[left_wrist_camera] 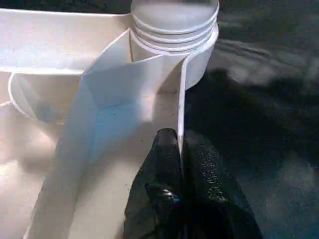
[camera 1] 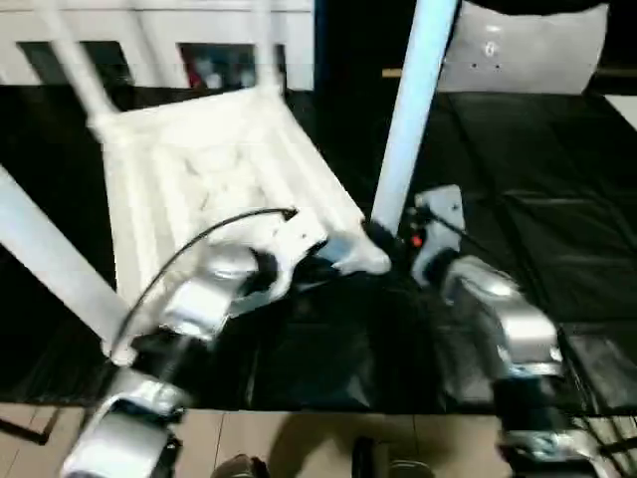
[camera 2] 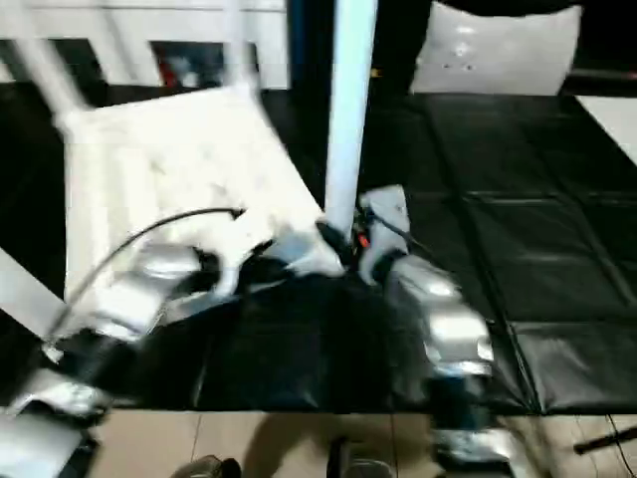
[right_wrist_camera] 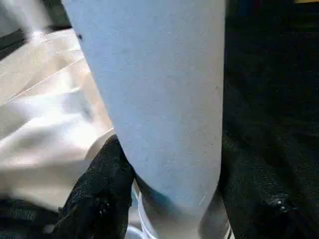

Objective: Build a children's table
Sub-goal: Rotate leg to tighten

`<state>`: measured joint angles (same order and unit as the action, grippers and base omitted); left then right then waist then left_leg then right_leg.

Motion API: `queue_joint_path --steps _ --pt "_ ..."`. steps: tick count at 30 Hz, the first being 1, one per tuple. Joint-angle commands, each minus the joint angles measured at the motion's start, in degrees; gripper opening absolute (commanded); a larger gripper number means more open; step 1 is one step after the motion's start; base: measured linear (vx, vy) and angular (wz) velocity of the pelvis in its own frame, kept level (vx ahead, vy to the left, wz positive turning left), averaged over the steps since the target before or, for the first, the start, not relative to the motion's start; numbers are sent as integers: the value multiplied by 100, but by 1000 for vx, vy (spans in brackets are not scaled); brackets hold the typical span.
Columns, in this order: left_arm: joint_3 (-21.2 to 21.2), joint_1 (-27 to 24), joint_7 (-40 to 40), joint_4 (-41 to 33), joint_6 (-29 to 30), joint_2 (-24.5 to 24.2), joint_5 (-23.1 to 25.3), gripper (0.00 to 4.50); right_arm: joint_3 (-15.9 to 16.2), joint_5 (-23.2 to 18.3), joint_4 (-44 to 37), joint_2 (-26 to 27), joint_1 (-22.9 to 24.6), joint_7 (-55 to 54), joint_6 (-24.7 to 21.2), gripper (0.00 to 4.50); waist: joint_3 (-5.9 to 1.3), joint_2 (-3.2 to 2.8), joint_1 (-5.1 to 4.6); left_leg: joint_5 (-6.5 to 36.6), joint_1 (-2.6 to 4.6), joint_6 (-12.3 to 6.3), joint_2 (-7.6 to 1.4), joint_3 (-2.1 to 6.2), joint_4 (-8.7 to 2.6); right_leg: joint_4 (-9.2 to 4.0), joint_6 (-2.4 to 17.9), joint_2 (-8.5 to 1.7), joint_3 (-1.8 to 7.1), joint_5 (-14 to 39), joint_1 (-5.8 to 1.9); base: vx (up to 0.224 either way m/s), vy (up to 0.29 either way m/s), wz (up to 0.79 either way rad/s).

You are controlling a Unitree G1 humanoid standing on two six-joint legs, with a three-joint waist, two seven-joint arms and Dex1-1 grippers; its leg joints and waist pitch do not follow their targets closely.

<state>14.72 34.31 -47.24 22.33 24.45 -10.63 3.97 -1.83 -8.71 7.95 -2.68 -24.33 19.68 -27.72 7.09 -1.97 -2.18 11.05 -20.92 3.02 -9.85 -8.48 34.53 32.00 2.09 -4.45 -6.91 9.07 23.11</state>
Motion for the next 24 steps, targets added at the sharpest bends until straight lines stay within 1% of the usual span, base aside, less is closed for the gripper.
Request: queue_joint_path --steps 1,2,3,4,5,6,7,8,9,11,12,13,14,15,16,17,18,19,20,21,22,23,24 --pt "107 237 231 -109 -90 369 -148 0 658 -232 91 415 38 267 -175 212 -466 -28 38 1477 35 -307 -247 104 -435 -447 815 -422 292 2091 -330 0 0 0" --pt "121 221 214 -124 -117 358 -132 0 649 -185 24 383 89 277 -108 245 -469 -47 44 1349 16 -382 -246 87 -434 -411 927 -415 314 1832 -343 0 0 0" --pt "123 210 205 -125 -124 341 -116 0 637 -148 -24 347 132 303 -70 278 -463 -69 48 1302 9 -418 -249 85 -433 -398 967 -419 320 1754 -345 0 0 0" --pt "130 200 194 -120 -141 315 -87 0 627 -105 -79 296 188 352 -51 278 -473 -47 52 1228 4 -486 -243 69 -423 -398 997 -416 321 1725 -356 0 0 0" --pt "160 177 99 -97 -202 213 -43 0 600 -148 -187 112 325 658 56 280 -478 -36 76 1243 11 -532 -236 58 -416 -419 950 -417 316 1927 -356 0 0 0" --pt "172 167 66 -104 -222 181 -39 0 585 -186 -214 66 358 728 75 307 -481 -34 94 1223 13 -551 -228 46 -404 -429 926 -428 321 1994 -353 0 0 0" --pt "211 135 -46 -126 -290 74 -26 0 529 -324 -297 -83 463 957 139 307 -487 -34 137 1104 -7 -581 -221 49 -407 -431 887 -434 318 2065 -374 0 0 0" --pt "204 91 -138 -171 -301 -3 -53 0 468 -378 -315 -191 514 1079 226 320 -501 -57 164 973 -14 -617 -229 46 -402 -422 856 -433 324 2021 -375 0 0 0" --pt "197 56 -204 -203 -310 -59 -74 0 423 -415 -326 -269 550 1164 294 320 -514 -71 176 922 -6 -632 -236 46 -398 -427 855 -440 324 1973 -369 0 0 0" --pt "207 -35 -494 -262 -524 -263 -126 0 360 -492 -354 -570 629 1569 451 336 -535 -57 193 785 -28 -689 -249 48 -395 -384 927 -426 322 1734 -389 0 0 0" --pt "205 -73 -621 -286 -476 -380 -147 0 352 -518 -361 -771 662 1814 568 345 -548 -14 205 676 -45 -738 -248 46 -392 -354 970 -419 324 1548 -402 0 0 0" --pt "216 -99 -782 -286 -628 -468 -179 0 402 -511 -367 -939 680 2038 627 365 -554 -50 227 571 -37 -790 -267 50 -389 -327 1042 -427 331 1391 -399 0 0 0" --pt "225 -116 -894 -283 -753 -525 -203 0 440 -505 -372 -1049 692 2189 662 365 -559 -27 231 517 -48 -839 -259 50 -385 -320 1069 -415 321 1335 -407 0 0 0" --pt "240 -147 -1088 -273 -913 -681 -209 0 456 -531 -339 -1255 681 2511 742 365 -561 -3 223 513 -53 -854 -259 46 -386 -319 1074 -417 322 1336 -408 0 0 0" --pt "251 -175 -1304 -255 -1053 -841 -229 0 464 -565 -277 -1458 650 2860 849 365 -556 -18 233 553 -48 -889 -254 49 -383 -325 1060 -417 318 1408 -411 0 0 0" --pt "252 -190 -1420 -251 -1076 -918 -251 0 473 -581 -224 -1556 622 3069 941 365 -562 39 226 581 -51 -896 -259 34 -383 -335 1036 -422 324 1463 -414 0 0 0" --pt "264 -227 -1654 -249 -1209 -1064 -300 0 508 -577 -119 -1730 566 3459 1140 365 -546 -7 239 663 -31 -890 -265 36 -385 -335 1041 -426 319 1628 -391 0 0 0" --pt "264 -227 -1654 -249 -1209 -1064 -300 0 508 -577 -119 -1730 566 3459 1140 365 -543 -2 240 705 -30 -879 -273 33 -386 -350 1019 -426 320 1711 -382 0 0 0" --pt "273 -265 -1891 -268 -1349 -1187 -371 0 521 -634 -36 -1850 516 3792 1248 365 -537 2 248 741 -13 -831 -285 32 -396 -361 998 -424 323 1835 -368 0 0 0" --pt "277 -275 -2001 -276 -1365 -1243 -418 0 522 -702 15 -1907 488 3980 1302 365 -546 -4 268 795 -2 -797 -295 38 -398 -366 1004 -436 325 1890 -371 0 0 0" --pt "298 -281 -2095 -281 -1426 -1298 -436 0 524 -757 67 -1957 457 4132 1319 365 -545 -11 275 791 1 -769 -310 44 -405 -346 1030 -432 332 1831 -365 0 0 0" --pt "307 -285 -2149 -289 -1462 -1322 -449 0 532 -772 97 -1983 438 4213 1335 365 -556 -26 282 785 20 -763 -325 45 -402 -330 1088 -428 339 1709 -351 0 0 0" --pt "357 -291 -2374 -323 -1586 -1429 -499 0 577 -858 252 -2109 347 4599 1395 365 -568 -8 288 775 21 -768 -325 44 -400 -320 1130 -429 339 1633 -352 0 0 0"
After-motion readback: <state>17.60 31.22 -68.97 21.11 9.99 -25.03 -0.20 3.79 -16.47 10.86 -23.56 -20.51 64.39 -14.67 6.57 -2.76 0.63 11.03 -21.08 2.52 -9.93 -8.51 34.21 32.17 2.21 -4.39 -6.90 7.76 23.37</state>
